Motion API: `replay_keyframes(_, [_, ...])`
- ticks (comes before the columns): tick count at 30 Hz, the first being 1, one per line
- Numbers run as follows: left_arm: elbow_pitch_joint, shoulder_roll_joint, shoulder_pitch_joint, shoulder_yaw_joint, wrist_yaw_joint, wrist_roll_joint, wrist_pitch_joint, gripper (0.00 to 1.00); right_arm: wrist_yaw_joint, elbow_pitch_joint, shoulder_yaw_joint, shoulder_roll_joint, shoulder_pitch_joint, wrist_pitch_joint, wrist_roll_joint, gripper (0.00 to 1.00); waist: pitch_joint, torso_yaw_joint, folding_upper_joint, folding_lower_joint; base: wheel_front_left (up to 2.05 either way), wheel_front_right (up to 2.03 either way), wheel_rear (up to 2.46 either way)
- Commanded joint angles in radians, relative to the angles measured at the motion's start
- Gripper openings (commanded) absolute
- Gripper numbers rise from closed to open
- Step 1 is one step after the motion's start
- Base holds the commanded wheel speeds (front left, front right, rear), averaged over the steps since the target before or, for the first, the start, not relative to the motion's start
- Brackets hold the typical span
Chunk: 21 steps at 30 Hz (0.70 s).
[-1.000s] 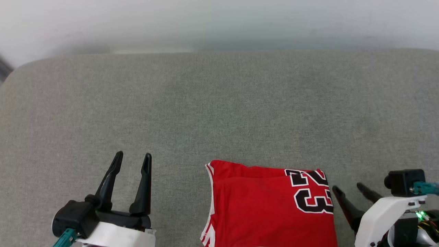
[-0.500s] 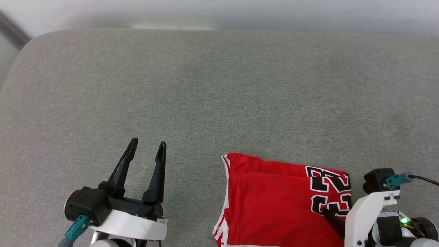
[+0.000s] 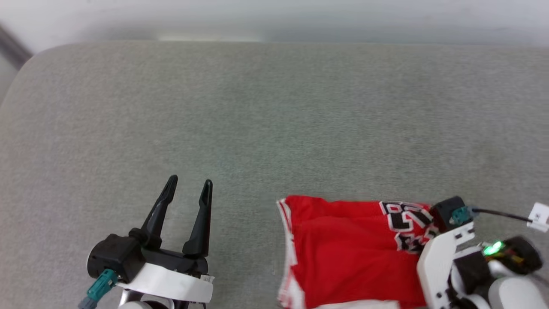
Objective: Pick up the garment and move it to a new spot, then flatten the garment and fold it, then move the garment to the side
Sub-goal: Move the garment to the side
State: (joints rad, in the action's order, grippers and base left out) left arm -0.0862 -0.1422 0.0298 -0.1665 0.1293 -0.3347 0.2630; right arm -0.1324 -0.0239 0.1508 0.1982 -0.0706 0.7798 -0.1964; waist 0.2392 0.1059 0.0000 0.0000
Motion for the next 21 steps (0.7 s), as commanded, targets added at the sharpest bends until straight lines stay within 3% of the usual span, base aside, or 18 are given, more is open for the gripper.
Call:
replay_keyframes(1, [0.003,0.005,-0.013,-0.002,0.002,0.002,0.002,1.00,0.003,0.009,0.009,0.060,-0.028,-0.011,0.042,0.00,-0.023,-0.039,0.0000,0.0000,0.00,0.00,0.00])
replay_keyframes(8, [-0.005,0.031,-0.019,-0.016,0.002,0.011,0.002,1.00,0.002,-0.014,0.164,0.276,-0.157,-0.019,0.120,0.00,-0.027,-0.188,0.0000,0.0000,0.00,0.00,0.00])
replay_keyframes(14, [-0.018,0.012,0.020,-0.078,0.001,0.025,0.002,1.00,0.003,0.010,0.248,0.479,-0.283,-0.035,0.140,0.00,0.026,-0.322,0.0000,0.0000,0.00,0.00,0.00])
replay_keyframes(18, [-0.020,-0.001,0.057,-0.122,0.001,0.026,0.002,1.00,0.002,0.050,0.287,0.557,-0.357,-0.087,0.121,0.00,0.077,-0.394,0.0000,0.0000,0.00,0.00,0.00])
replay_keyframes(21, [-0.009,-0.016,0.081,-0.147,0.001,0.031,0.002,1.00,0.002,0.107,0.300,0.567,-0.406,-0.152,0.123,0.00,0.111,-0.441,0.0000,0.0000,0.00,0.00,0.00])
